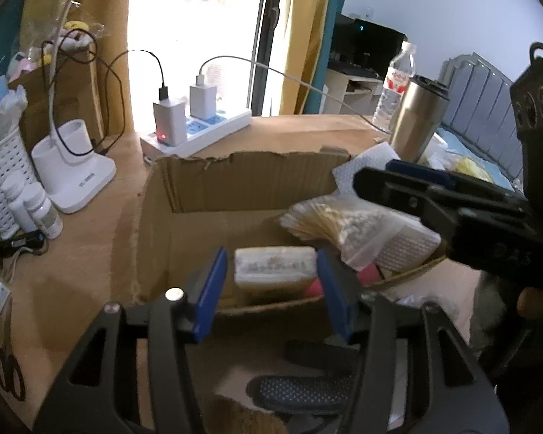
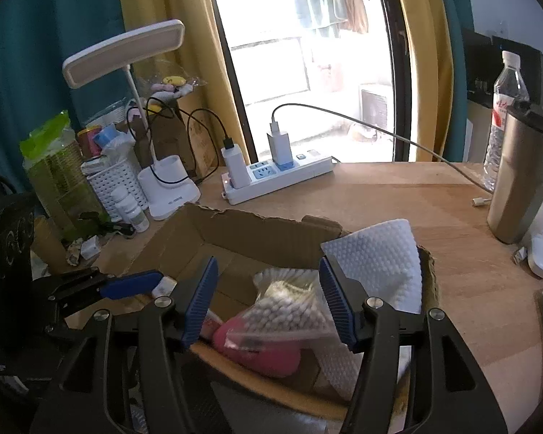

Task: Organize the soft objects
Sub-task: 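Release the tissue pack with the left tool while the right tool drops the swab bag into the box, then grasp the brown plush toy with the left tool while the right tool grasps the bubble-wrap bundle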

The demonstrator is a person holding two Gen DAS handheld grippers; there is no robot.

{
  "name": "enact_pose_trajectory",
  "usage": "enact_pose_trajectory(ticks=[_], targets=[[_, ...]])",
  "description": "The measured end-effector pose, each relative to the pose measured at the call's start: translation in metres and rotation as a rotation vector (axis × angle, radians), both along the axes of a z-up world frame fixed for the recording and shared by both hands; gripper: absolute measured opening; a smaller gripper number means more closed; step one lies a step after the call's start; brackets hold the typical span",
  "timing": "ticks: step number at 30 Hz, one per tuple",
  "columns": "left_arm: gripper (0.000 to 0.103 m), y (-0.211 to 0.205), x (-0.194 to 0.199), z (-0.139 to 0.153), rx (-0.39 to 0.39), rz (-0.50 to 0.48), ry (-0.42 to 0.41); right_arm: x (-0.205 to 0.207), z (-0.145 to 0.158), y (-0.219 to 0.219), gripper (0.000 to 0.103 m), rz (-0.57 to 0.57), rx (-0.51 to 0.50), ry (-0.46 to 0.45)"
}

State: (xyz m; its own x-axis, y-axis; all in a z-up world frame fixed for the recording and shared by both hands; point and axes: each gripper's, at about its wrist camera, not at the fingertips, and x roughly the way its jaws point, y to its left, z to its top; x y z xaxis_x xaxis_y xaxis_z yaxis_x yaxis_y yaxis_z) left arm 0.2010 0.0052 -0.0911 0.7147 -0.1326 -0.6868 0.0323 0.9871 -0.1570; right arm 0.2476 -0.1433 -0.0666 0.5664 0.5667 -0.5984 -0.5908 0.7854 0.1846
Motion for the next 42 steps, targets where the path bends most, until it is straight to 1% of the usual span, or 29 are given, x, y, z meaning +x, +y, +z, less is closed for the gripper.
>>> enact_pose_trajectory(ticks=[1,3,4,15,35,42], targets=[[0.055,0.001,-0.002,0.001,0.000,0.003,-0.003,-0.002,0.001,-0.001,0.061,-0.002,0.001,-0.001],[0.060,0.003,-0.006,0.003,-0.001,0.010,-0.008,-0.007,0.002,-0.002,0.062,-0.004,0.002,-0.003],[0.061,0.003,-0.009,0.004,-0.001,0.014,-0.012,-0.009,0.002,-0.003,0.062,-0.004,0.002,-0.005],[0.061,0.011,-0.027,0.009,0.002,0.056,-0.024,-0.028,0.003,-0.008,0.062,-0.004,-0.007,-0.009],[0.061,0.007,-0.061,0.014,0.004,0.061,-0.059,-0.063,0.010,-0.032,0.062,-0.054,-0.016,-0.037],[0.061,0.010,-0.073,0.024,0.030,0.067,-0.081,-0.076,0.013,-0.042,0.062,-0.074,-0.012,-0.051]])
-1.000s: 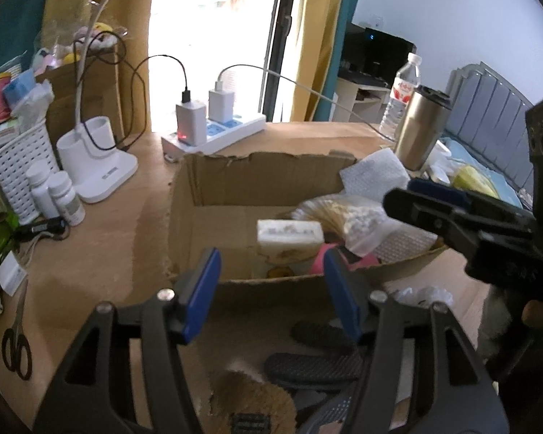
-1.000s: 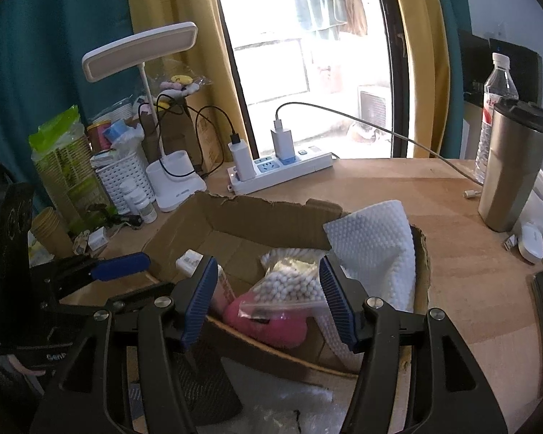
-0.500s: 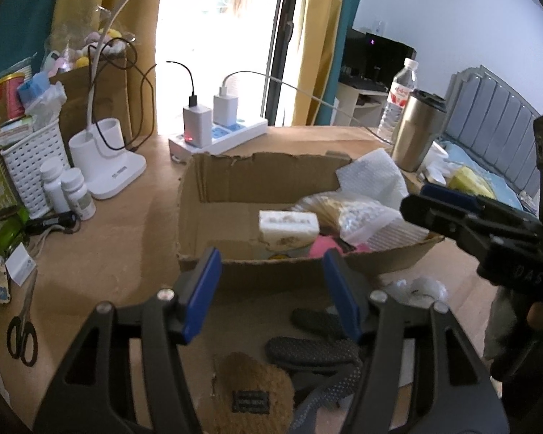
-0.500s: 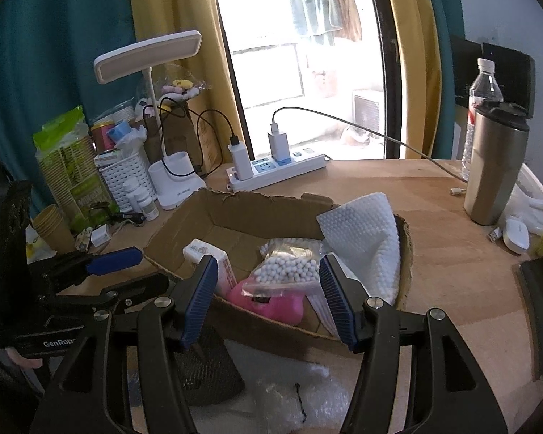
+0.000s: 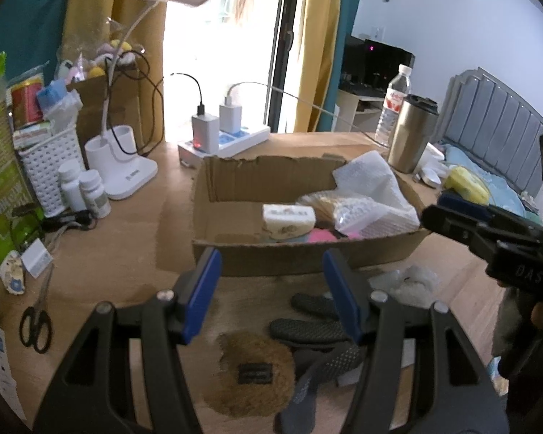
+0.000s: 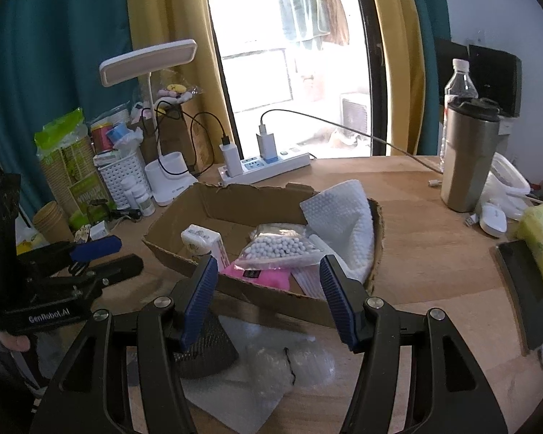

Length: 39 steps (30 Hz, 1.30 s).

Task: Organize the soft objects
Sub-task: 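Grasp the brown plush toy with the left tool while the right tool grasps the bubble-wrap bundle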

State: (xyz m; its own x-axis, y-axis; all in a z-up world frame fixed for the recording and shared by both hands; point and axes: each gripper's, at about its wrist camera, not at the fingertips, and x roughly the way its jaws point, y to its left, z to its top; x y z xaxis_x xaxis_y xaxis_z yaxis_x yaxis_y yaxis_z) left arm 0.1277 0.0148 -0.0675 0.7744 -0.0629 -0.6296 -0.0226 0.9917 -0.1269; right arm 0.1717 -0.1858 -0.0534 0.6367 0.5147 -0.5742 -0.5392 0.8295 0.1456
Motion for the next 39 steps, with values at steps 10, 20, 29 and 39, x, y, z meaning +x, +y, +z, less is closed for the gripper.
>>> enact_pose_trajectory(ticks=[10,20,29,39], targets=[[0.061,0.003,-0.020,-0.008,0.022,0.013,0.016,-0.019,-0.005,-0.011,0.062,-0.017,-0.004,0.006],[0.061,0.028,-0.028,0.010,0.088,0.071,0.012,-0.018,-0.010,-0.027,0.062,-0.055,0.014,0.019],[0.061,0.036,-0.022,-0.018,0.029,0.038,0.093,-0.011,-0.030,-0.028,0.062,-0.082,-0.046,0.044],[0.092,0.002,-0.005,-0.040,-0.030,-0.085,0.131,-0.001,-0.050,-0.032,0.063,-0.103,-0.076,0.107]])
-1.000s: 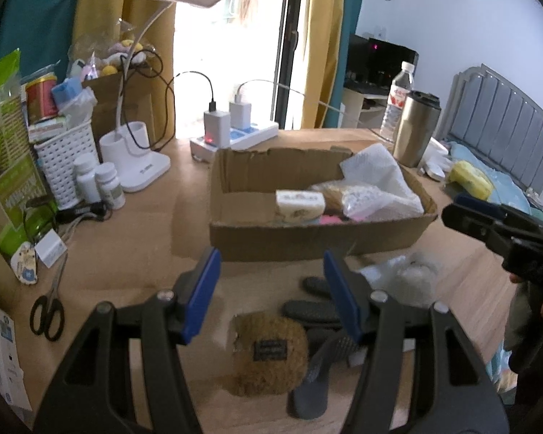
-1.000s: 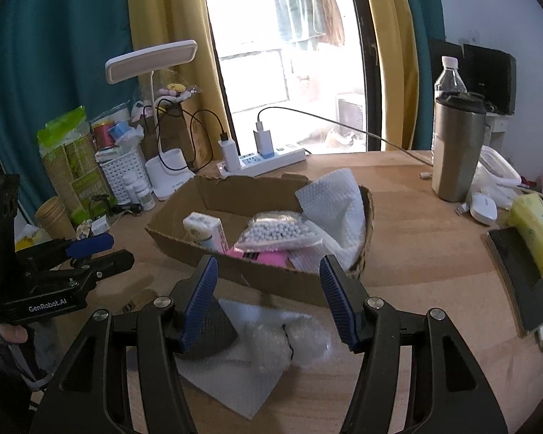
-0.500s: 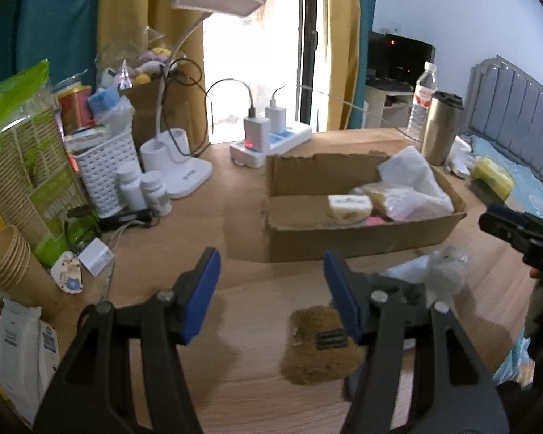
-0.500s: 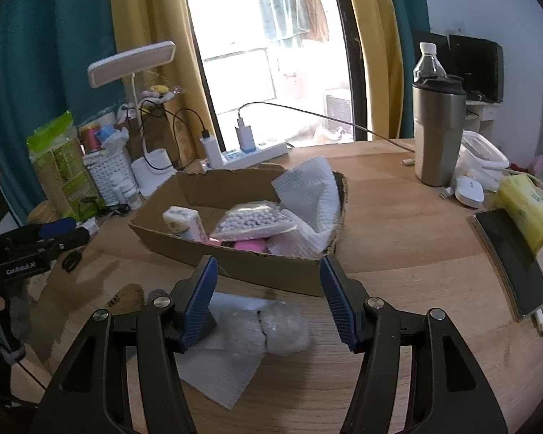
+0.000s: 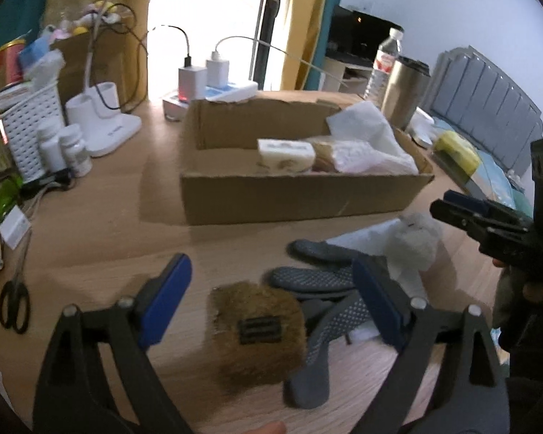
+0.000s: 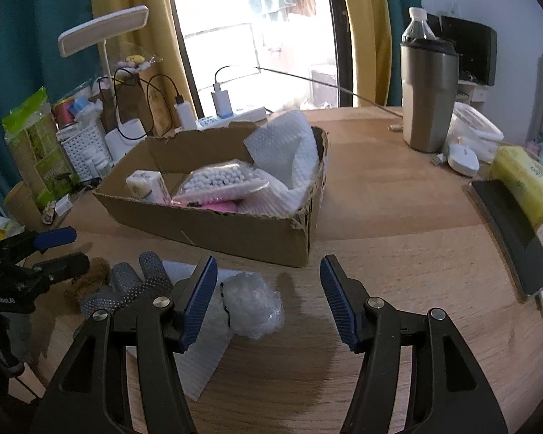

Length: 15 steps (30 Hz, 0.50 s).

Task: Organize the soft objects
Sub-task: 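Grasp the brown plush toy with the left tool while the right tool grasps the bubble-wrap bundle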

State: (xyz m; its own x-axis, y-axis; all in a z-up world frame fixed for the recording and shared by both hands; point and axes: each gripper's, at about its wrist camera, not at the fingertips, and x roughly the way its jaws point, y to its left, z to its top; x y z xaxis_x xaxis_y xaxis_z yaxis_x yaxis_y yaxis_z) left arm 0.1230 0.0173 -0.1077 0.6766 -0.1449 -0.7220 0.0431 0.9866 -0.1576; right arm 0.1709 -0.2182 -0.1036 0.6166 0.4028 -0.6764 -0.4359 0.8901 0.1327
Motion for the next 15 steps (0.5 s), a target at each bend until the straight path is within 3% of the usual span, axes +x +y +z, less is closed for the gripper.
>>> enact_pose_trajectory(ticks=[10,15], targets=[[0.092,0.003,0.007,-0.020,-0.019,0.035,0.080,0.000,-0.017,0.021,0.075,0.101,0.011,0.059],[0.092,0.010,0.006,-0.029,-0.015,0.073,0.121,0.000,-0.023,0.031,0.075,0.126,-0.019,0.070]])
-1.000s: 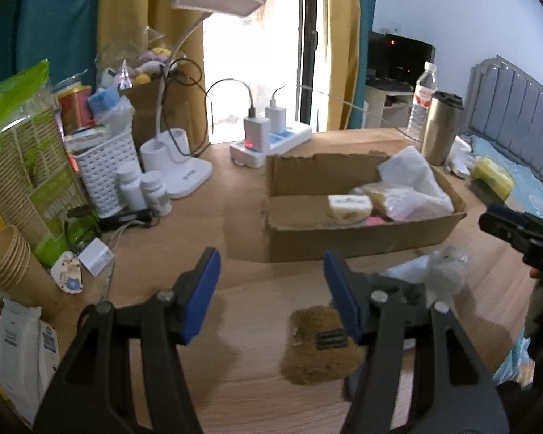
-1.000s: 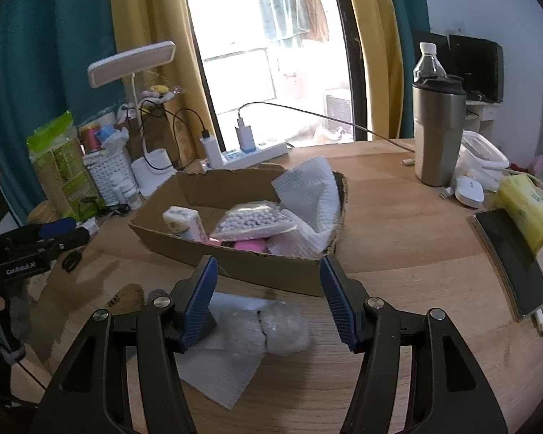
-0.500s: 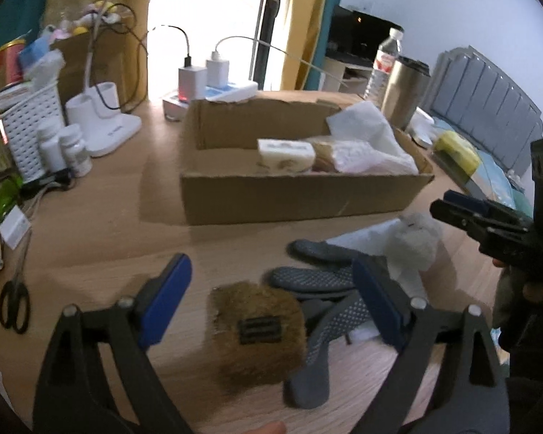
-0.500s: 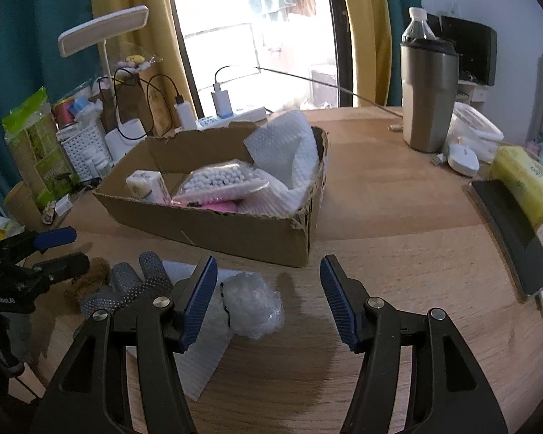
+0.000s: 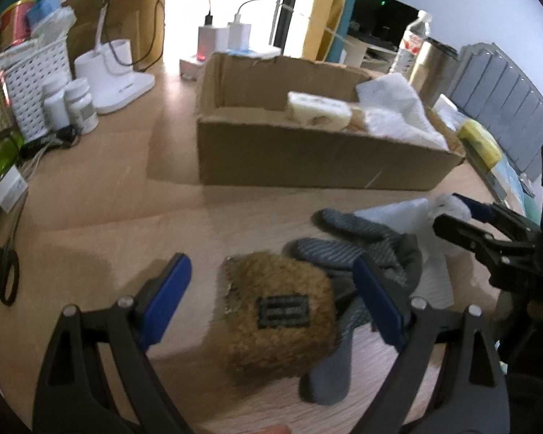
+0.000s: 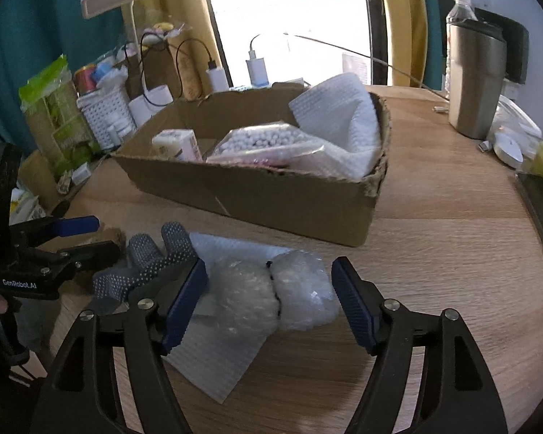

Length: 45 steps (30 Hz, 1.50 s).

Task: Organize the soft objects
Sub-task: 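Grasp the brown plush toy with the left tool while the right tool grasps the bubble-wrap bundle, then carry the plush toy and bubble-wrap bundle over the box with both tools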

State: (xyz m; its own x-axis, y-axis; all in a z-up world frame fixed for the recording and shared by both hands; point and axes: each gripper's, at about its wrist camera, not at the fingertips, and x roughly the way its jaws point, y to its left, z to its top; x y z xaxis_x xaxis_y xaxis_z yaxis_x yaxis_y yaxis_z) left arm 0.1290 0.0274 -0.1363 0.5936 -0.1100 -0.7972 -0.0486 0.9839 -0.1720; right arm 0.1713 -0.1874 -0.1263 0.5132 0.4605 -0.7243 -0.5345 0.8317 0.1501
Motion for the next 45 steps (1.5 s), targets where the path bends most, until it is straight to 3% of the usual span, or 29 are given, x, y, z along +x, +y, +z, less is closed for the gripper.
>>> enact_pose_trajectory(ticks=[8,10,12,17,45], targets=[[0.090,0.002,-0.005,-0.003,-0.028,0.020,-0.004,-0.002,-0.001,-0.001,0.075,0.005,-0.012,-0.003],[0.083,0.002,-0.008,-0.002,-0.034,0.017,-0.014,-0.004,-0.001,0.001,0.071,0.014,-0.018,-0.005],[0.069,0.002,-0.010,-0.002,-0.033,0.014,-0.013,-0.006,-0.001,0.002,0.068,0.020,-0.025,-0.010],[0.053,0.002,-0.013,-0.005,-0.059,0.008,-0.001,-0.008,0.000,0.001,0.065,0.020,-0.021,-0.013],[0.050,0.012,-0.040,0.044,-0.093,0.019,-0.165,-0.025,0.036,-0.006,0.064,-0.011,-0.013,-0.134]])
